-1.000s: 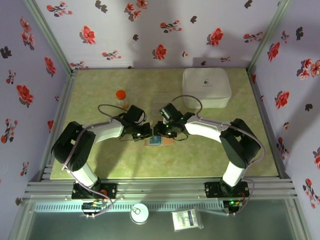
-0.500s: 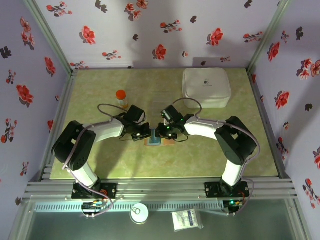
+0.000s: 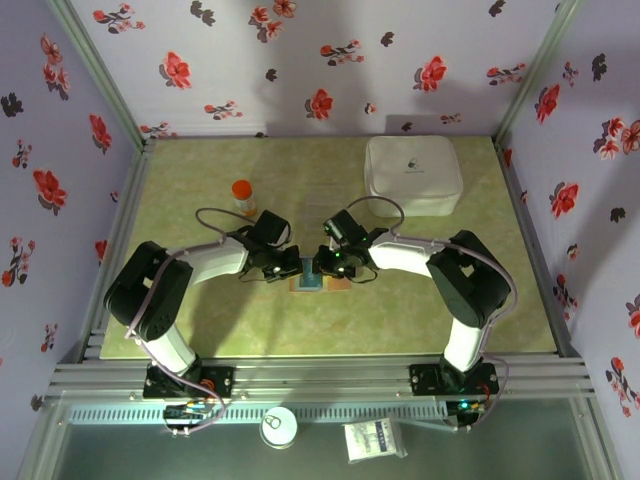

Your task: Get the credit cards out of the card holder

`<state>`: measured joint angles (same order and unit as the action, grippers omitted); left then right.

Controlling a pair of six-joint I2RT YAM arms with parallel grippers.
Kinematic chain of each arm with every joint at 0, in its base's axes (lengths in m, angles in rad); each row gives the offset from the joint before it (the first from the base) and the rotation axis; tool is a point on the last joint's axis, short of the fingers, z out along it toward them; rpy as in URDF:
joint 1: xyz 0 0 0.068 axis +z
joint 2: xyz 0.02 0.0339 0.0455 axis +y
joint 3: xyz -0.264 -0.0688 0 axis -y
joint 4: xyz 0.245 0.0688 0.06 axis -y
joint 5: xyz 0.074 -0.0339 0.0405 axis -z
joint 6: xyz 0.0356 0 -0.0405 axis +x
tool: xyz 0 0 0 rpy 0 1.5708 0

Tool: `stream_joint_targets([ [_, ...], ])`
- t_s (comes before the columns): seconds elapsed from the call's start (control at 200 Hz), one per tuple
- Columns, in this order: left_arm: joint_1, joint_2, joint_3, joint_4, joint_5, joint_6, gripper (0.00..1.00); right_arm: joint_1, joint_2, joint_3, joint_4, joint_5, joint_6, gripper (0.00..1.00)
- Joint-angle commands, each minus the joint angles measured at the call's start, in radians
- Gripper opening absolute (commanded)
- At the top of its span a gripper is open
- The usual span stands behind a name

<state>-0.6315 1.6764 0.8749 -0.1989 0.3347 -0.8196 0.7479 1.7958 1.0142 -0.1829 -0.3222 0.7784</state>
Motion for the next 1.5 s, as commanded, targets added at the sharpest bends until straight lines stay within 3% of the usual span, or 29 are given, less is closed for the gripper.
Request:
stream_joint_targets([
  [0.0, -0.002, 0.006, 0.013, -0.036, -0.022, 0.020, 0.00, -0.011, 0.008, -0.019, -0.036, 0.016, -0.013, 0.24],
  [0.515, -0.002, -0.007, 0.008, -0.041, -0.026, 0.018, 0.00, -0.012, -0.054, -0.008, -0.107, 0.067, -0.034, 0.26],
  [0.72, -0.001, -0.020, 0.013, -0.044, -0.029, 0.020, 0.00, -0.012, -0.081, -0.022, -0.030, 0.011, -0.025, 0.26],
  [1.35, -0.002, -0.017, 0.001, -0.036, -0.031, 0.014, 0.00, -0.024, 0.011, -0.051, 0.066, -0.069, 0.007, 0.23],
  [1.495, -0.002, -0.022, -0.003, -0.037, -0.033, 0.013, 0.00, -0.025, -0.001, -0.050, 0.014, -0.011, 0.006, 0.23],
])
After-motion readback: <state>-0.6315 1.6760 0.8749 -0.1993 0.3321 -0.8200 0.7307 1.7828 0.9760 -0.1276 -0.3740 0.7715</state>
